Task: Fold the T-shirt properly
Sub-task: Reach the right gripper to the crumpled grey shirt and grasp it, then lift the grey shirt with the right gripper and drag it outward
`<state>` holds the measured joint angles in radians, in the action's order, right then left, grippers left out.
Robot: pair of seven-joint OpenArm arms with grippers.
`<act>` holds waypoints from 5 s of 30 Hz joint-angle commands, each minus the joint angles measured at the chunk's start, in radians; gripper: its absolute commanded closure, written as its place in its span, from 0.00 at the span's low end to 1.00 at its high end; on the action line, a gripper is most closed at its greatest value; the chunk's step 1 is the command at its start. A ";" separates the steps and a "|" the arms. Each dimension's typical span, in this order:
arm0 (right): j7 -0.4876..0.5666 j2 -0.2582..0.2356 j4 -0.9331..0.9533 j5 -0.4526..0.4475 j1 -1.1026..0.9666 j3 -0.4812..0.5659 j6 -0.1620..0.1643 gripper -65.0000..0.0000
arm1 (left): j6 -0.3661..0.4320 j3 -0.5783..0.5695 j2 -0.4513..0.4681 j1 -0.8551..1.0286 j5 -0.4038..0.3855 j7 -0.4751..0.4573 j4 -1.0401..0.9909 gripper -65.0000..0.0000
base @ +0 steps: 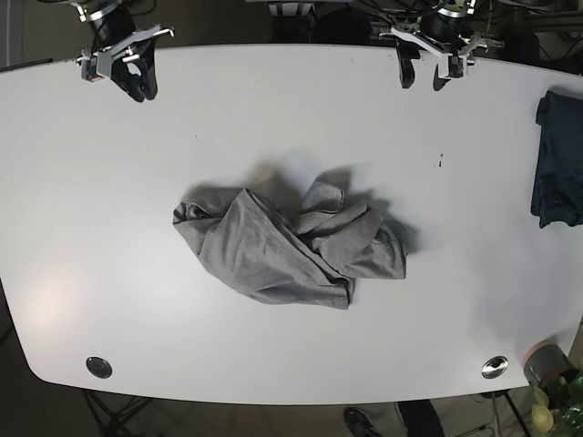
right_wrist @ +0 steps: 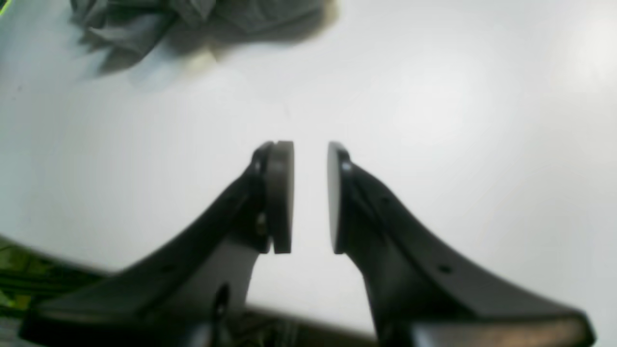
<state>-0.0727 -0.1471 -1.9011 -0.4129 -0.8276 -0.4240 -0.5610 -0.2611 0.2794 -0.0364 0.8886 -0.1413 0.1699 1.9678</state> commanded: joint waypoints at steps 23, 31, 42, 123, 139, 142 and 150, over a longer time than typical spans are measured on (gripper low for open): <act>-0.480 -0.095 -0.102 0.019 0.511 0.119 -0.004 0.42 | 0.003 -0.038 0.054 -0.165 -0.001 -0.016 0.014 0.34; -0.513 -0.104 -0.097 0.019 0.630 0.296 -0.004 0.42 | 0.003 -0.036 0.054 -0.173 -0.001 -0.016 0.011 0.34; -0.514 -0.144 0.008 0.019 0.793 0.597 -0.004 0.42 | 0.003 0.042 0.053 -0.173 -0.001 -0.016 0.009 0.34; -0.080 0.177 0.819 0.612 1.088 0.853 0.086 0.43 | 0.000 0.068 0.083 -0.174 -0.007 -0.016 -0.020 0.34; -0.083 0.155 0.780 0.613 1.080 0.828 0.247 0.95 | 0.000 0.067 0.096 -0.176 -0.007 -0.016 -0.020 0.34; -0.083 0.151 0.768 0.613 1.059 0.825 0.270 0.97 | 0.000 0.065 0.111 -0.176 -0.007 -0.016 -0.020 0.34; -0.154 0.106 0.504 0.606 0.925 0.822 0.267 0.97 | 0.000 0.065 0.109 -0.177 -0.007 -0.016 -0.020 0.34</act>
<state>-0.1947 -0.0223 -1.2545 0.2050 0.1284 0.4007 -0.2909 -0.2619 0.3405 0.0666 0.7063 -0.1356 0.1799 1.9331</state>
